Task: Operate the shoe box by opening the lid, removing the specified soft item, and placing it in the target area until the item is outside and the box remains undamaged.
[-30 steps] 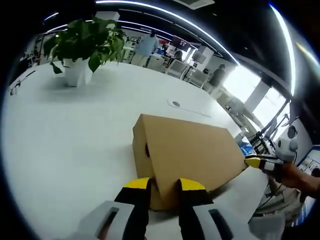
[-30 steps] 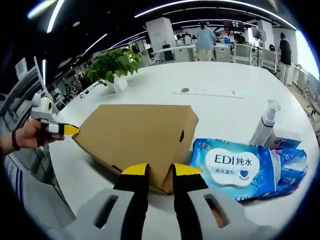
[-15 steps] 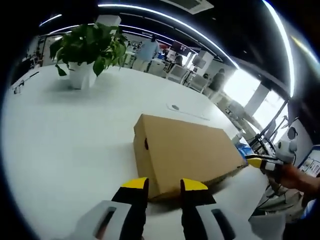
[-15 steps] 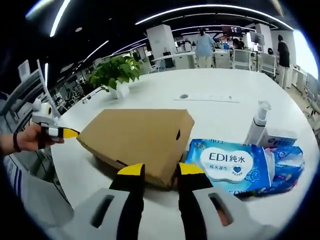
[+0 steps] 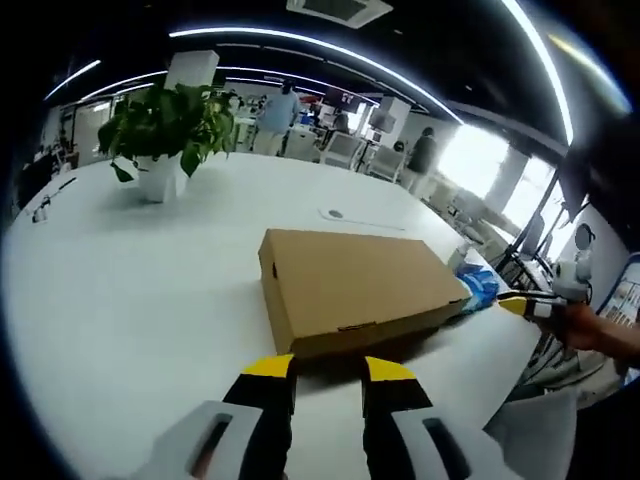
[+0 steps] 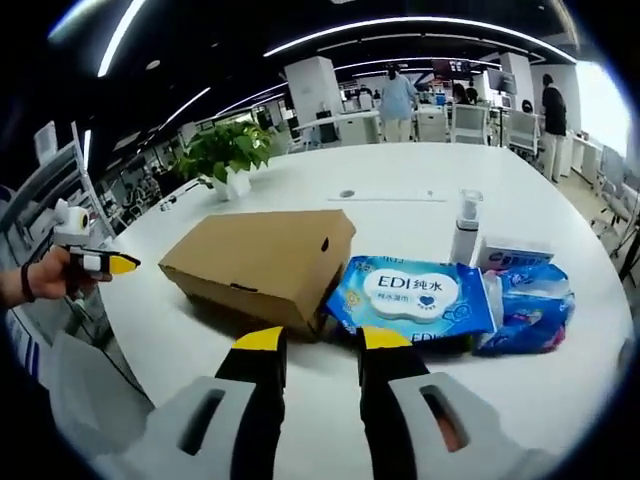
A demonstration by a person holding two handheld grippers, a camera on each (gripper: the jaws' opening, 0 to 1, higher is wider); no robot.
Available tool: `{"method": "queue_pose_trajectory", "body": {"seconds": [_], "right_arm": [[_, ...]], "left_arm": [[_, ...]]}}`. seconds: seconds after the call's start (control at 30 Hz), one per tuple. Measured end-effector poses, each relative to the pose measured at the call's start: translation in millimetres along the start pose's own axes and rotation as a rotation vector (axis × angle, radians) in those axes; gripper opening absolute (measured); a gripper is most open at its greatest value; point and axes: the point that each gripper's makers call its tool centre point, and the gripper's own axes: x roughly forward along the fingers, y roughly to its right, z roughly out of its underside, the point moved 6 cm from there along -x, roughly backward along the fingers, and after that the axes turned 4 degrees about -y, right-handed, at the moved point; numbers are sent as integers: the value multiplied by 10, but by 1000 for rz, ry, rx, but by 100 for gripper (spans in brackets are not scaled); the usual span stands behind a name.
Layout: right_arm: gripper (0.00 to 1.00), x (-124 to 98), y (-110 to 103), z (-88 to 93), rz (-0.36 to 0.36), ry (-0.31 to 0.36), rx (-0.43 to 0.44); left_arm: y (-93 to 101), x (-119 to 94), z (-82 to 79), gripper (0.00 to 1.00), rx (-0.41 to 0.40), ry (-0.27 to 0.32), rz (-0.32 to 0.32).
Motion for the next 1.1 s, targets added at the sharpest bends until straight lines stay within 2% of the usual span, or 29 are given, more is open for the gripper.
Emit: {"method": "queue_pose_trajectory", "body": {"seconds": [0.33,0.7,1.1], "right_arm": [[25,-284,108,186,44,23,37],[25,-630,292,290,107,63,68],[25,-831,400,403,139,77,90]], "left_arm": [[174,-34,94,26,14,-11,0],[334,-67,26,26,34,5,-3],[506,-95,23,27,70,15,-17]]}}
